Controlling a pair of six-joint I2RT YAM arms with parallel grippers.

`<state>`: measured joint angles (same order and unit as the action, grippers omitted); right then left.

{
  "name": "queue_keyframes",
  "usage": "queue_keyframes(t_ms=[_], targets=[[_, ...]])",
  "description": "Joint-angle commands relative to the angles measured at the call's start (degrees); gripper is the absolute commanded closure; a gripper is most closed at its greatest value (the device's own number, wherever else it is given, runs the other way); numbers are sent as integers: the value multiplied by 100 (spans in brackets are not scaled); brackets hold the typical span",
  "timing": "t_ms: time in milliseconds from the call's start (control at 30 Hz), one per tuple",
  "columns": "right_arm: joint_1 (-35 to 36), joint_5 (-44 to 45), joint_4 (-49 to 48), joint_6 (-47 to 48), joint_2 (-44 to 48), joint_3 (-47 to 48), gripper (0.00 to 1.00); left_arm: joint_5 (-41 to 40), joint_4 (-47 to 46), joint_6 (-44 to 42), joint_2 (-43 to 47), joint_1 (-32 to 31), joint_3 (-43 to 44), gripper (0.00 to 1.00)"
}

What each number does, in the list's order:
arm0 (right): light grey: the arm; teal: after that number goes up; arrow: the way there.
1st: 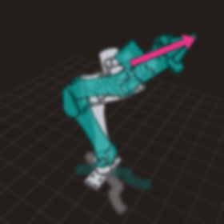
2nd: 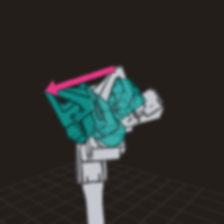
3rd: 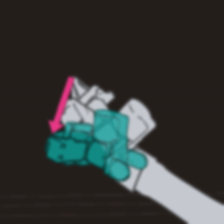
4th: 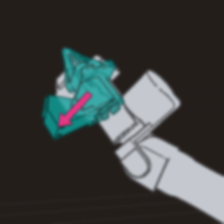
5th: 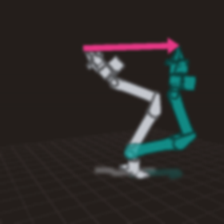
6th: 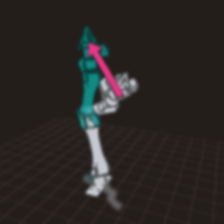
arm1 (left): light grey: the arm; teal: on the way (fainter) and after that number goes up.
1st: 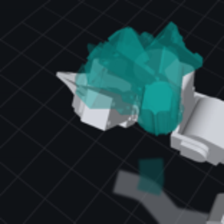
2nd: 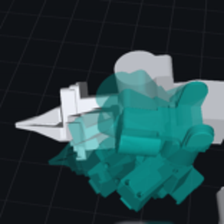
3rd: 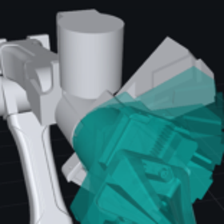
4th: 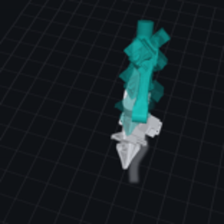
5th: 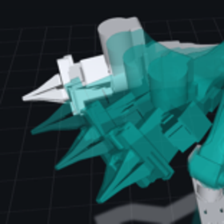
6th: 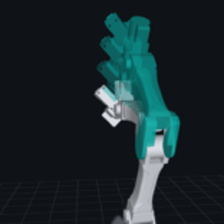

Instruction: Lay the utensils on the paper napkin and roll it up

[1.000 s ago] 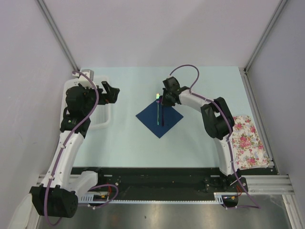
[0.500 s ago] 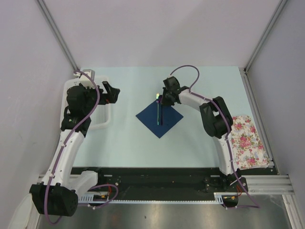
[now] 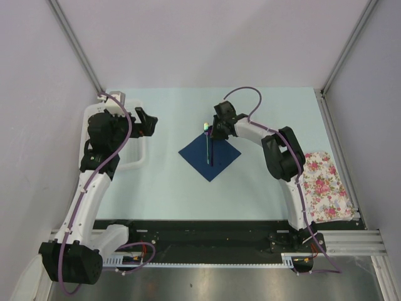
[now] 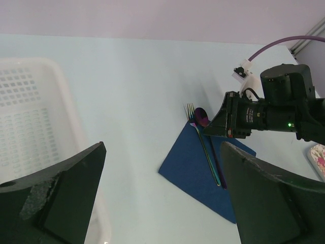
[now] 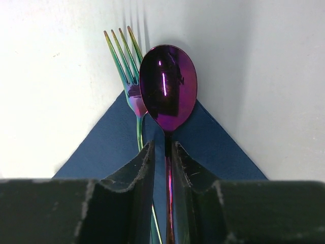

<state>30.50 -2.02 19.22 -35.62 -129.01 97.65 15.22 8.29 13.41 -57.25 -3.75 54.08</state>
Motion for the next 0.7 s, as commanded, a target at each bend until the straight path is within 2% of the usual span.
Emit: queue_keyframes(t_ms=[0, 67, 100, 133, 200, 233, 300, 333, 467, 500, 567, 600, 667], targets=[[-62, -35, -68, -77, 51, 211, 75, 112, 58, -172, -40, -29, 23, 0], [-97, -114, -33, -42, 139, 211, 74, 314, 216, -364, -101, -29, 102, 0], [-114, -140, -15, 2, 296, 202, 67, 419, 303, -522, -128, -38, 137, 0], [-167, -175, -24, 28, 385, 185, 63, 568, 504, -967, -137, -99, 172, 0], [-220, -342, -15, 151, 569, 132, 61, 701, 611, -1322, -67, -205, 85, 0], [-281, -421, -6, 195, 753, 114, 60, 727, 673, -1837, -32, -284, 32, 0], [-334, -614, 46, 265, 929, 79, 54, 1035, 743, -2419, 108, -389, -196, 0], [-378, -720, 99, 431, 1096, 27, 54, 1079, 744, -2961, 170, -573, -301, 0], [-501, -1623, 204, 1064, 1509, -193, 51, 1263, 603, -4186, 531, -1276, -1091, 0], [-519, -1739, 283, 1213, 1563, -237, 44, 1386, 612, -4389, 540, -1452, -1163, 0], [-615, -2220, 485, 1644, 1729, -429, 40, 1422, 577, -4847, 452, -1988, -1364, 0], [-668, -2363, 555, 1733, 1782, -518, 31, 1396, 403, -4943, 382, -2137, -1435, 0], [-764, -2818, 591, 1943, 1914, -885, 20, 1352, 174, -5067, 145, -2533, -1611, 0]])
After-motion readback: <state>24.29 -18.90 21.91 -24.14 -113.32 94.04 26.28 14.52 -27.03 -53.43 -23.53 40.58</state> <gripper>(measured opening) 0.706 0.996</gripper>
